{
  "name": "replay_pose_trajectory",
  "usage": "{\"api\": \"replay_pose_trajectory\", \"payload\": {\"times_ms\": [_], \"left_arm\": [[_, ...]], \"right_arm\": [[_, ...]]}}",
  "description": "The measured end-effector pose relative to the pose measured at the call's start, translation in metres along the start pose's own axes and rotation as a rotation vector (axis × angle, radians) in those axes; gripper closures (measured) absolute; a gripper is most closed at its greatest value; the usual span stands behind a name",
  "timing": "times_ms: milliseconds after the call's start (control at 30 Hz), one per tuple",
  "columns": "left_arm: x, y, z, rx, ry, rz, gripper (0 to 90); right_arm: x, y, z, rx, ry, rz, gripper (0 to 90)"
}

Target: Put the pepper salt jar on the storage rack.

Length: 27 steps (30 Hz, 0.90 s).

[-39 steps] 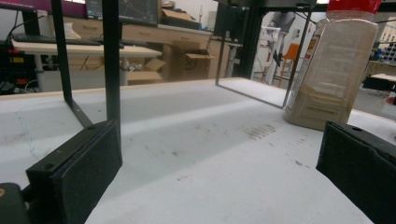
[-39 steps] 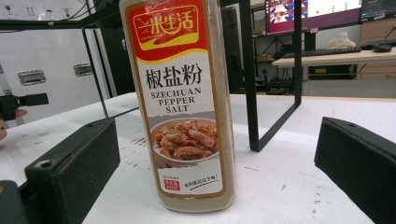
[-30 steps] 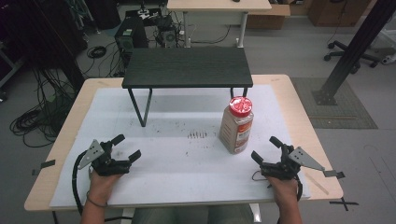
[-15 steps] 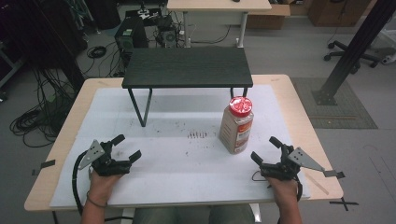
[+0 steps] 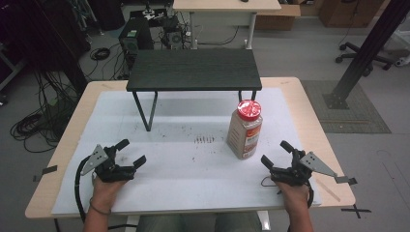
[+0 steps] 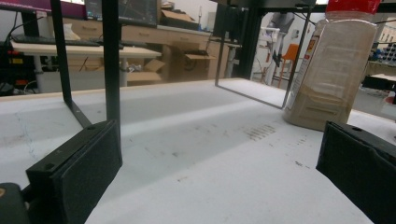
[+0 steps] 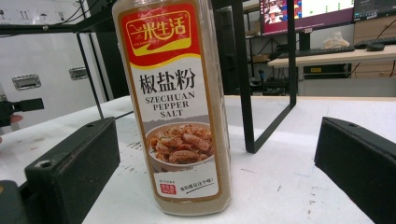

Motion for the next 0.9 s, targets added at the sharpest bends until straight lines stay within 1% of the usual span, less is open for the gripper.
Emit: {"api": "replay_pose_trajectory", "payload": {"times_ms": [133,167,333,367,400,433,467,633,900], "left_arm": [[0.0,0.0,0.0,-0.001,0.0,0.0,0.2],[0.0,0.0,0.0,-0.001,-0.001,0.001,0.2],[0.0,0.0,0.0,0.0,0.002,0.0,0.2],[0.0,0.0,0.0,0.0,0.001,0.0,0.2],[0.0,0.0,0.0,0.0,0.001,0.0,0.2],[0.0,0.0,0.0,0.0,0.003,0.0,0.2],[-0.001,0.0,0.0,0.001,0.003,-0.002,0.2],[-0.001,0.0,0.0,0.003,-0.002,-0.006,0.2],[-0.001,0.0,0.0,0.004,0.0,-0.006,0.2]], "right_arm": [[0.004,-0.002,-0.001,0.007,0.003,0.016,0.1],[0.006,-0.003,-0.002,0.006,0.0,0.028,0.1],[0.011,-0.008,-0.003,0.007,0.003,0.046,0.1],[0.015,-0.012,-0.004,0.008,0.0,0.058,0.0],[0.015,-0.012,-0.004,0.008,0.0,0.058,0.0],[0.017,-0.013,-0.005,0.008,0.0,0.069,0.1],[0.022,-0.016,-0.008,0.014,0.003,0.09,0.1],[0.028,-0.02,-0.014,0.03,0.008,0.113,0.1],[0.034,-0.023,-0.021,0.036,0.008,0.122,0.0]]}}
Point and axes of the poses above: each handheld gripper's, and its own axes: z roughly backward along the jaws, y roughly out of its underside, x roughly to its left, the point moved 5 cm from there along -z, roughly forward along the jaws, and after that the axes turned 15 degrees about y, right-handed, at the moved point
